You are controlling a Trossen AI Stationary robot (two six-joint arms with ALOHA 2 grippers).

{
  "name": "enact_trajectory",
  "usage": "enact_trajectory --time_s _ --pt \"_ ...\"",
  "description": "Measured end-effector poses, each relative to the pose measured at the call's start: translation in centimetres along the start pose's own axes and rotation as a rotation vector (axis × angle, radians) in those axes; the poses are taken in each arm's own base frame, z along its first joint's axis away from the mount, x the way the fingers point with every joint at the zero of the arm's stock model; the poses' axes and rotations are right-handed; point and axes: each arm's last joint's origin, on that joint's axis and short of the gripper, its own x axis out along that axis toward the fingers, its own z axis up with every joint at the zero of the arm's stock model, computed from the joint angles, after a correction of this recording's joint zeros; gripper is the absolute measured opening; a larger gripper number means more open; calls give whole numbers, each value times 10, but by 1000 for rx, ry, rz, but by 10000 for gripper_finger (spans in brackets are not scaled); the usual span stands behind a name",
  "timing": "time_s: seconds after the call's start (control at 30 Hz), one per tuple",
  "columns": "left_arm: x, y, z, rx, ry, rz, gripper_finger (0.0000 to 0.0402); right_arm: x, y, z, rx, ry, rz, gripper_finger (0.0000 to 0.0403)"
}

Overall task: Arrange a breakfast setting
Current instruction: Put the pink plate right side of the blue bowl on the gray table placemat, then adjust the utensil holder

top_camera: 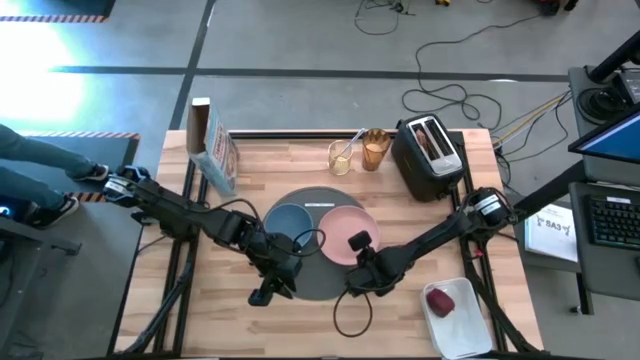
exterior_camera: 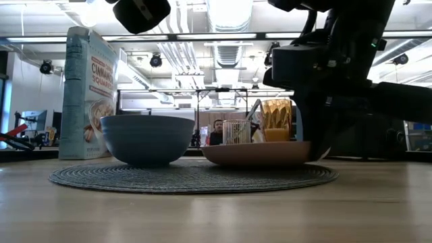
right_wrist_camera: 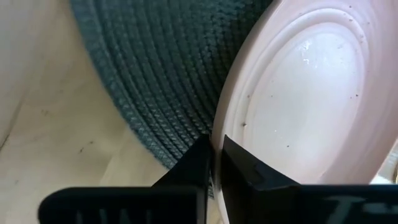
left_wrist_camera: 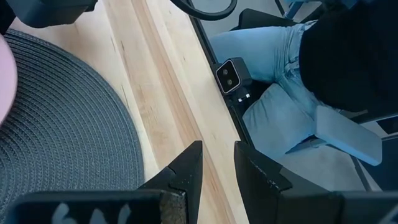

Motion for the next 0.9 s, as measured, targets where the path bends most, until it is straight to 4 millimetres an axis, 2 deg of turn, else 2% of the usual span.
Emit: enact_trajectory --time_s 0.47,0.7,0.9 --pt "0 0 0 5 1 2 76 0 -1 3 36 -34 -11 101" --pt "0 -1 0 4 -2 2 76 -7 -3 -1 108 -16 -9 105" --pt "0 -1 1 8 -16 5 76 -22 -8 -4 147 -52 -10 102"
